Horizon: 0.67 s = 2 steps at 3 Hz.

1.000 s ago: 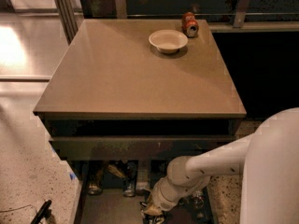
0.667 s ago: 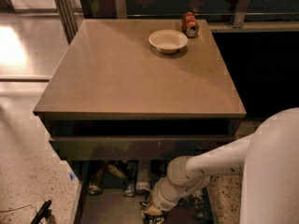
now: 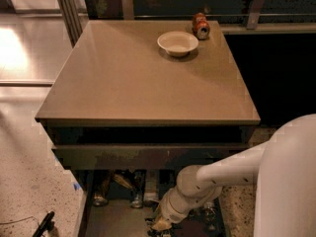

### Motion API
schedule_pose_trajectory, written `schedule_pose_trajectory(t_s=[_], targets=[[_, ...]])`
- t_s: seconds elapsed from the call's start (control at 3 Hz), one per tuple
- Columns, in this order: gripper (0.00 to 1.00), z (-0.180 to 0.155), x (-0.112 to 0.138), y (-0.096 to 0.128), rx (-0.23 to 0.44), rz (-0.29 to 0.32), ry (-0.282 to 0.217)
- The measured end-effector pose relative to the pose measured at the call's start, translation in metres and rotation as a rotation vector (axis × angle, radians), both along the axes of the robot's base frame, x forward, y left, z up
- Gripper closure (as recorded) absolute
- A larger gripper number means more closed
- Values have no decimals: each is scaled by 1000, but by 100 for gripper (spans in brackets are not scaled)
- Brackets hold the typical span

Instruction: Place blue chip bag into middle drawer

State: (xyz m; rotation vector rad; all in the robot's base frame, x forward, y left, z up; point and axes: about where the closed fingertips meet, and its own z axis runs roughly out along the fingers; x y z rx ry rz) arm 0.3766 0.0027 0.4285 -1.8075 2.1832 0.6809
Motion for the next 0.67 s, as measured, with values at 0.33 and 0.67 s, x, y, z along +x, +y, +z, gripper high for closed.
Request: schedule_pose_trajectory(t_s=[0.33, 0.67], targets=[[0, 0, 0, 0, 0, 0, 0], [0, 0, 0, 0, 0, 0, 0]])
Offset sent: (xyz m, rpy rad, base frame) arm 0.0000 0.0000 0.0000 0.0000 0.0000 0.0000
